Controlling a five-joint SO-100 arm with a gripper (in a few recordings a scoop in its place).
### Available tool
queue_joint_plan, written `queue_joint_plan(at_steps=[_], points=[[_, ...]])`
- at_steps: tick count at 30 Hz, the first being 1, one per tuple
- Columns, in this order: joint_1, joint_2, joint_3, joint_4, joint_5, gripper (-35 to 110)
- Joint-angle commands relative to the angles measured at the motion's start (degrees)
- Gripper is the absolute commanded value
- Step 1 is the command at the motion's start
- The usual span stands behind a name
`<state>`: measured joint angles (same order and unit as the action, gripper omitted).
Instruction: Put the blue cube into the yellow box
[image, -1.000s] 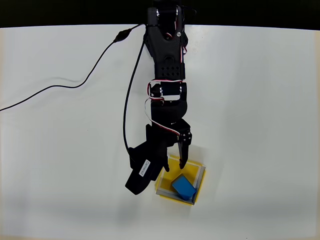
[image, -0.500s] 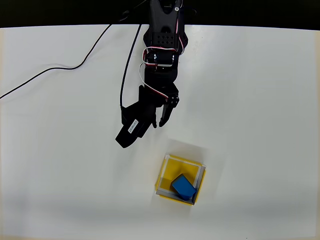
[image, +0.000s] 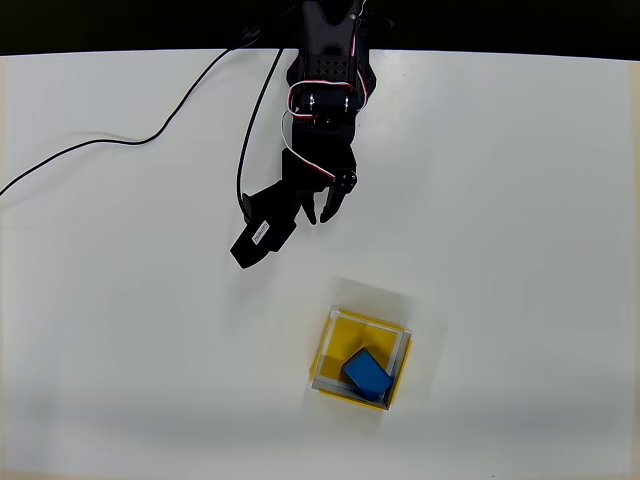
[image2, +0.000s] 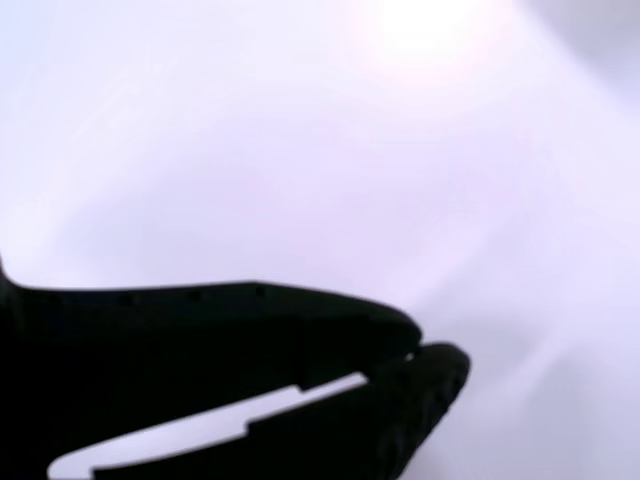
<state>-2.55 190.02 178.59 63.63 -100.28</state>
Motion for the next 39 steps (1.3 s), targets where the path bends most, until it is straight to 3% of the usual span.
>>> queue_joint_plan(at_steps=[1, 5, 39], points=[[0.4, 1.7, 1.7, 7.9, 1.9, 0], [0.2, 1.7, 1.7, 14.2, 5.5, 0], [1.8, 1.5, 1.7, 14.2, 8.2, 0]])
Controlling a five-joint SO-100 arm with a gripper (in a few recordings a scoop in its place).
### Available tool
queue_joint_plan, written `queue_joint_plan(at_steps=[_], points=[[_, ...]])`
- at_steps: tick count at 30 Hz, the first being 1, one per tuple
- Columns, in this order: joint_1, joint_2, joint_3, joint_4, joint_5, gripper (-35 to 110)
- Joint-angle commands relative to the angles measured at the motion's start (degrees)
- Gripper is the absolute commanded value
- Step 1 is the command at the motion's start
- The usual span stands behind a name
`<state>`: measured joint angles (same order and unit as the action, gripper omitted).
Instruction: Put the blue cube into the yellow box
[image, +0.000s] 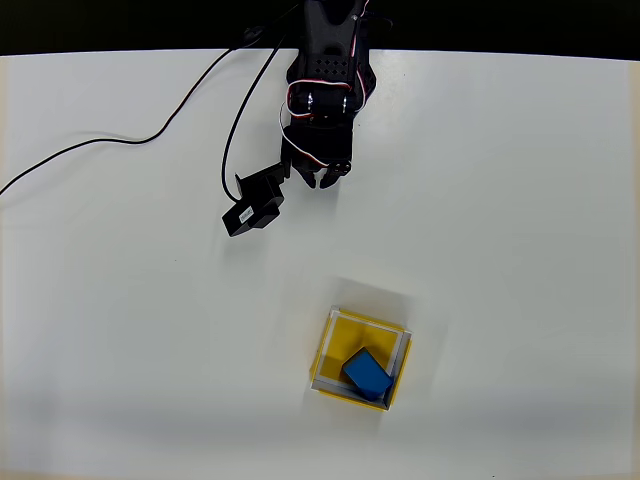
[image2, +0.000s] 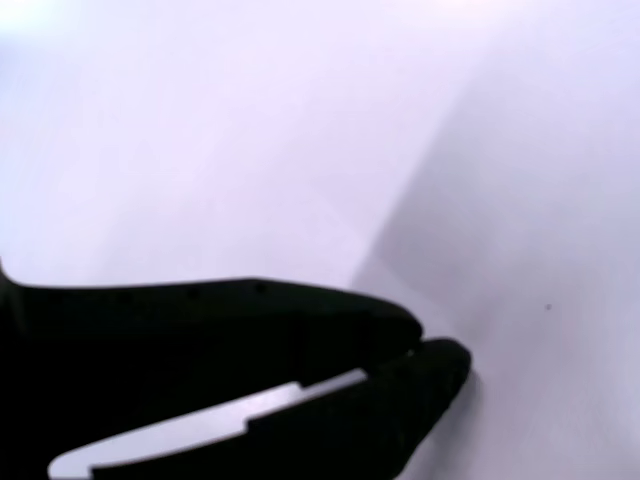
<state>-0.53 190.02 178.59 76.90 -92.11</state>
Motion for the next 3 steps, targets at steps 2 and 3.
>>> queue_joint_plan(at_steps=[2, 3], points=[[-0.3, 1.5, 1.7, 1.0, 0.0, 0], [-0.3, 1.5, 1.7, 1.0, 0.0, 0]])
